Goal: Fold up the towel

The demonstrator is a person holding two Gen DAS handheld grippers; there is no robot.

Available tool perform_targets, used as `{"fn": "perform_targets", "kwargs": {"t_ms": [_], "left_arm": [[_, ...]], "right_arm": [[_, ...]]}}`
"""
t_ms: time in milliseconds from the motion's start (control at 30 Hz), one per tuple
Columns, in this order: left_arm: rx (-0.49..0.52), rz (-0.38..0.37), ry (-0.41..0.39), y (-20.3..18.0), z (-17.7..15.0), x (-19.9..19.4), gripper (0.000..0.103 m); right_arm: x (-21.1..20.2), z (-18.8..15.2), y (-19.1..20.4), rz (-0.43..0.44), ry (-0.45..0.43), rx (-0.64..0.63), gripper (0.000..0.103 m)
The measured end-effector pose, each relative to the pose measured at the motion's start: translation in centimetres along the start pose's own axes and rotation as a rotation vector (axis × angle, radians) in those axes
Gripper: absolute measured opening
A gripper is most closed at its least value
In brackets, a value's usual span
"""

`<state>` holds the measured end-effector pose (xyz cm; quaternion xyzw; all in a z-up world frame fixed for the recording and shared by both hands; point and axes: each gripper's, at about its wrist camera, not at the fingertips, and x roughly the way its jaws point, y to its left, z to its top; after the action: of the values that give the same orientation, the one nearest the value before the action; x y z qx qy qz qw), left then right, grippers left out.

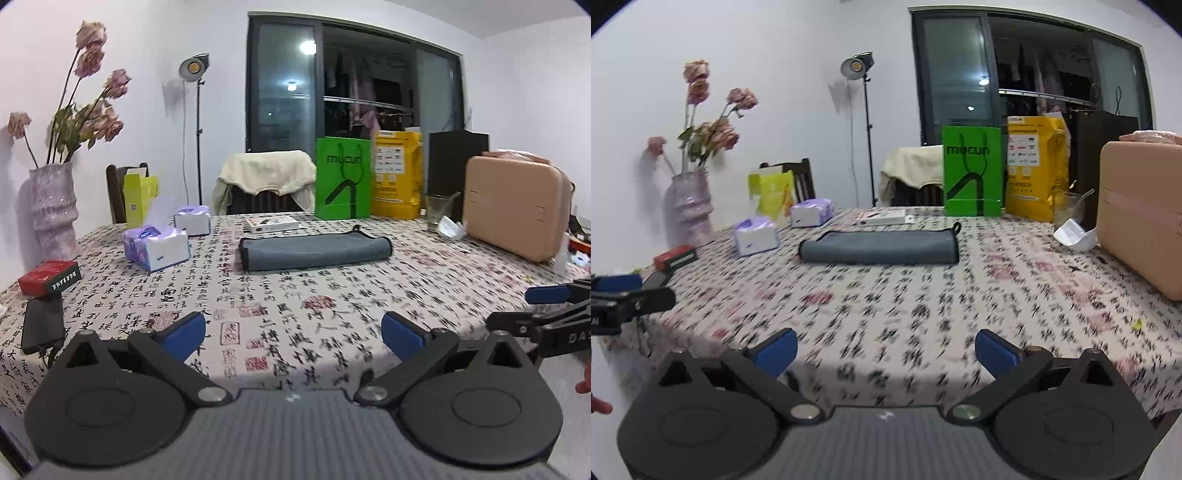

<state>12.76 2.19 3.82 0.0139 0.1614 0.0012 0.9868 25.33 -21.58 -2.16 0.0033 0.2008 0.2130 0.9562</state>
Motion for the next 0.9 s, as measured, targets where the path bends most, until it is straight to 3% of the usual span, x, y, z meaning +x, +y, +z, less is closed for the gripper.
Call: {"fn": "perform_targets", "kwargs": {"t_ms": [267,500,633,900], "left_arm": [[0.0,-0.01,-0.001,-1.7,-1.7,-2.1,0.103],[-0.003,0.036,-0.028,-1.7,-2.5,-5.1,0.103],[0.007,0.041,-0.043,-1.7,-2.6,-6.3,0.103],[0.042,0.034,-0.037,-2.0,-3.4,-8.7,0.103]], "right_arm": [[-2.2,-1.7,1.3,0.001,-0.003,-0.017,0.103],[-5.4,-2.6,2.2,0.02,-0.066,0.0,0.103],[-6.6,-3.3,3.0,0.0,-0.059,-0.057,0.103],[-9.2,-4.4,3.7,0.032,-0.036,-0.054,0.103]]}}
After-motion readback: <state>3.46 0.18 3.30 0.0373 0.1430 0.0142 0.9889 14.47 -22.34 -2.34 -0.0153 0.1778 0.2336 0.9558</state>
